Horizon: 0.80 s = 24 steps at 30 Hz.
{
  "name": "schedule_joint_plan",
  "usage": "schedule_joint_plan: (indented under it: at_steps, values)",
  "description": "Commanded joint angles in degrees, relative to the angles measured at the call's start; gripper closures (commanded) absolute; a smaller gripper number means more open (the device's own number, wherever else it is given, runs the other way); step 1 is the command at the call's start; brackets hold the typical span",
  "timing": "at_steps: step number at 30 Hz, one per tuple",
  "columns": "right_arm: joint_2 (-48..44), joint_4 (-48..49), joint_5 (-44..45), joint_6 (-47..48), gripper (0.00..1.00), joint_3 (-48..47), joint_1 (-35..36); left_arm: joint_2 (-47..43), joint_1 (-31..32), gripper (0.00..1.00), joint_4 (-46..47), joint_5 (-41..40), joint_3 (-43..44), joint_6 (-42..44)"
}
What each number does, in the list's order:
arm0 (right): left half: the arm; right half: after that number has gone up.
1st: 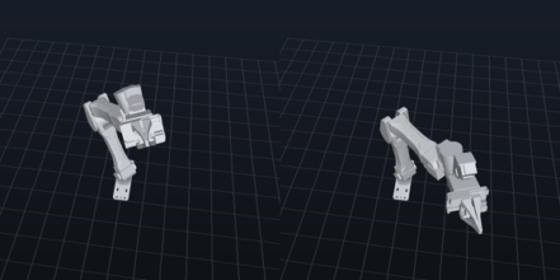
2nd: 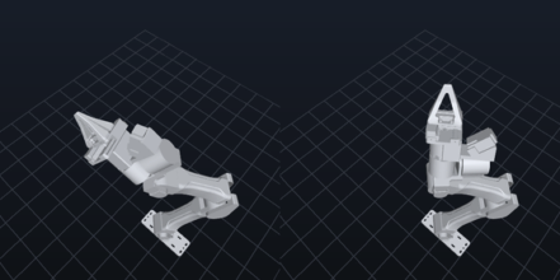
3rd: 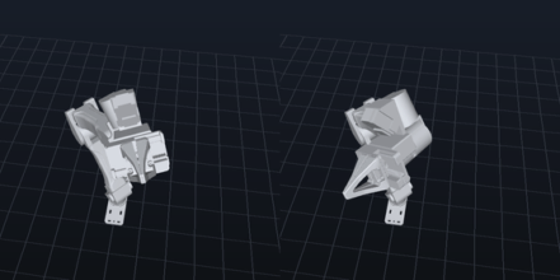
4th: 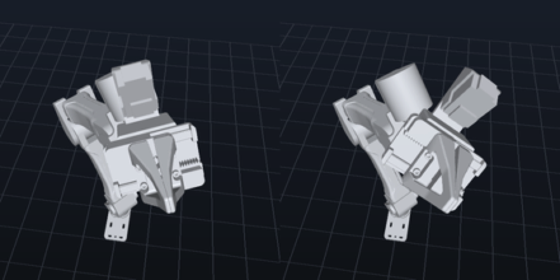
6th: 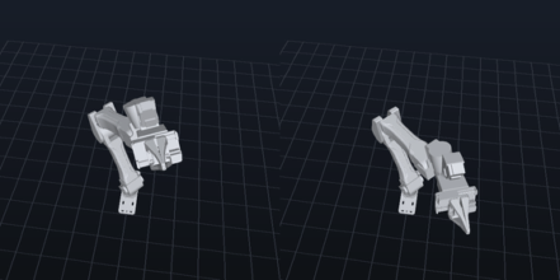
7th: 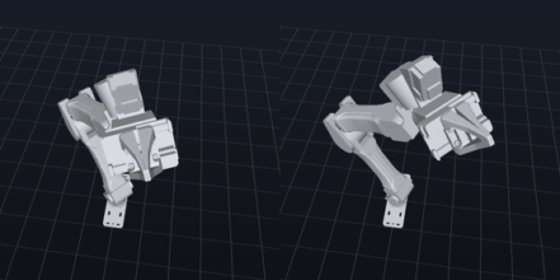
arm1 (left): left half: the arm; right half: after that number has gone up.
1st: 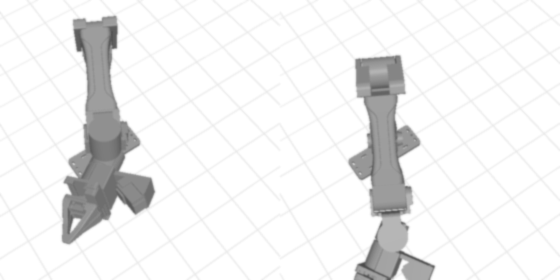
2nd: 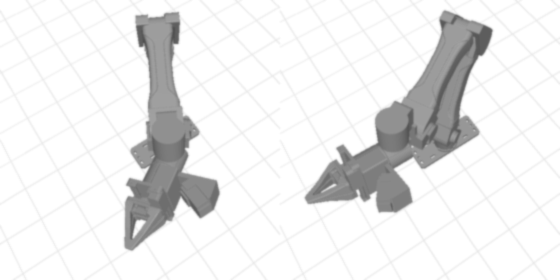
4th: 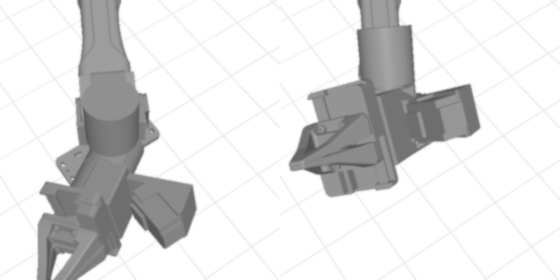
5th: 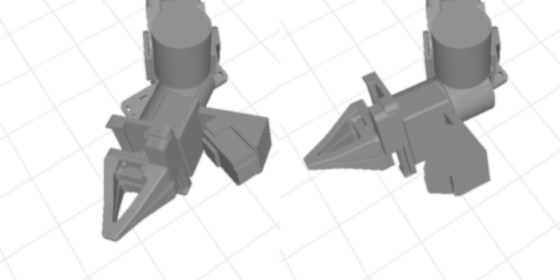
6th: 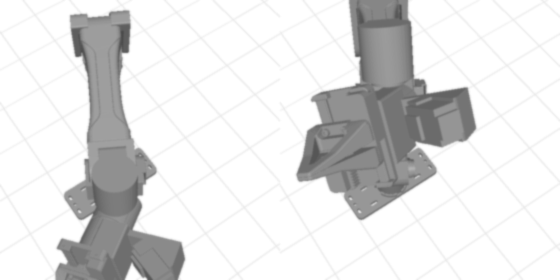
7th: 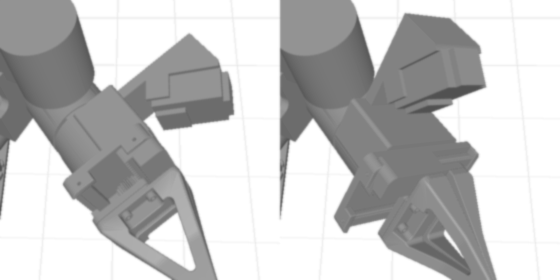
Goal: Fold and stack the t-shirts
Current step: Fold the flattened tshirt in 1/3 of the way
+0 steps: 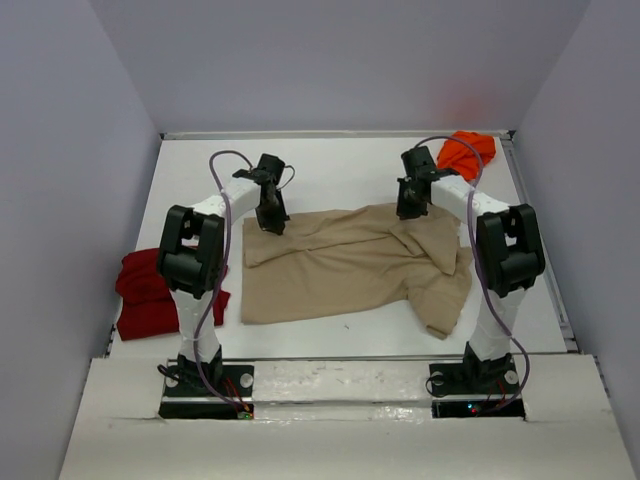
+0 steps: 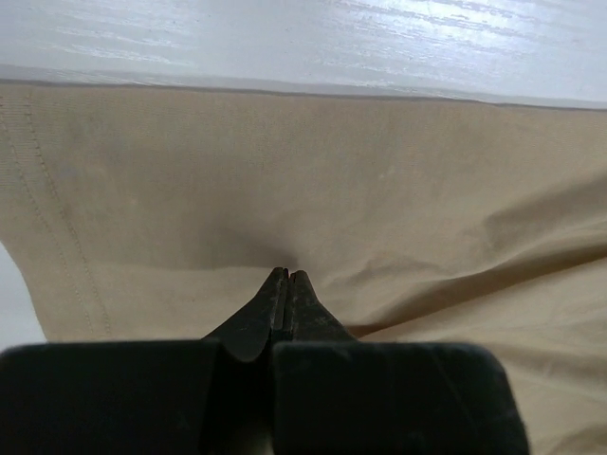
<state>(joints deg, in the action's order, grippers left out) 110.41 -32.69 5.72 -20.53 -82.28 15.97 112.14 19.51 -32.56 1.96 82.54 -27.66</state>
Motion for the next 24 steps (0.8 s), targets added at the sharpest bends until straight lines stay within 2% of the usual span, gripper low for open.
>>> schedule_joint_plan:
  at_steps: [1,15,24]
  values:
    - [2.35,1.49,-1.14,1.99,1.0,-2.62,-0.41,0.89,0.09,1.0,-1.37,2.7,2.71,0.59]
    - [8.77,2.8,-7.36,5.24,1.0,-5.78,-0.41,7.65,-1.66,1.0,-2.16,8.05,6.05,0.68]
    - [14.3,-0.79,-11.34,8.4,1.0,-15.97,-0.41,10.56,-6.41,1.0,-2.51,10.0,6.58,-0.2]
